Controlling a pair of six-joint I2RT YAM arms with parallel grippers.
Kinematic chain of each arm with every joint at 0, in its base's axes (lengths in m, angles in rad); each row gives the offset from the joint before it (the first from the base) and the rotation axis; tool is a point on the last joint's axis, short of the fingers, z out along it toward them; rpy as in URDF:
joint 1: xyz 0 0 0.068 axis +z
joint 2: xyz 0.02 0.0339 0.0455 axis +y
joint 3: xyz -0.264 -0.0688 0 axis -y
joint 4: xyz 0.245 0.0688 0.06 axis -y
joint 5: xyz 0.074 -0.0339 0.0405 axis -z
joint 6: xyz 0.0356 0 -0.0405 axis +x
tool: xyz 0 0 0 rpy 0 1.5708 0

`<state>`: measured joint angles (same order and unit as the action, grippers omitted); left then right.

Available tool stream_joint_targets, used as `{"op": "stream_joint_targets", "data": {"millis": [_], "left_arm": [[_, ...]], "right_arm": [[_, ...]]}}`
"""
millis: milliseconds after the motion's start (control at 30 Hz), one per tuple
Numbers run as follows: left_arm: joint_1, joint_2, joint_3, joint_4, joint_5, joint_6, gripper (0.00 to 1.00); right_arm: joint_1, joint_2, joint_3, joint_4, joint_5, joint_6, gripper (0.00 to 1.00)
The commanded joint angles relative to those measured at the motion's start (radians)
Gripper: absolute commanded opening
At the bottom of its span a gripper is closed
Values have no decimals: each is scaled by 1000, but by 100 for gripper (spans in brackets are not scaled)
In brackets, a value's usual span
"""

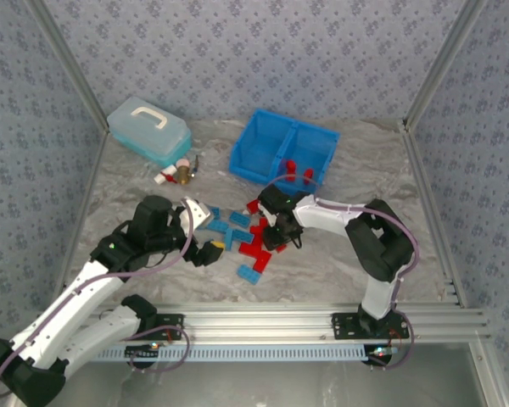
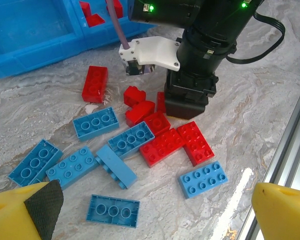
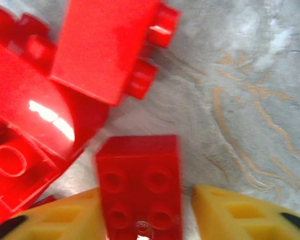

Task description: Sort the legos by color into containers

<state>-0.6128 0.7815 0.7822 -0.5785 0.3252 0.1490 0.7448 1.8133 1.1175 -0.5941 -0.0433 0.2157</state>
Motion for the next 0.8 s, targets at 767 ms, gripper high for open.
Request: {"op": "stream_joint_targets", "data": {"millis": [767], "left_arm": [[9,-46,-2,16,60,20,99]], "right_arm": [[-321,-42,472,-106,248,130,37]]}}
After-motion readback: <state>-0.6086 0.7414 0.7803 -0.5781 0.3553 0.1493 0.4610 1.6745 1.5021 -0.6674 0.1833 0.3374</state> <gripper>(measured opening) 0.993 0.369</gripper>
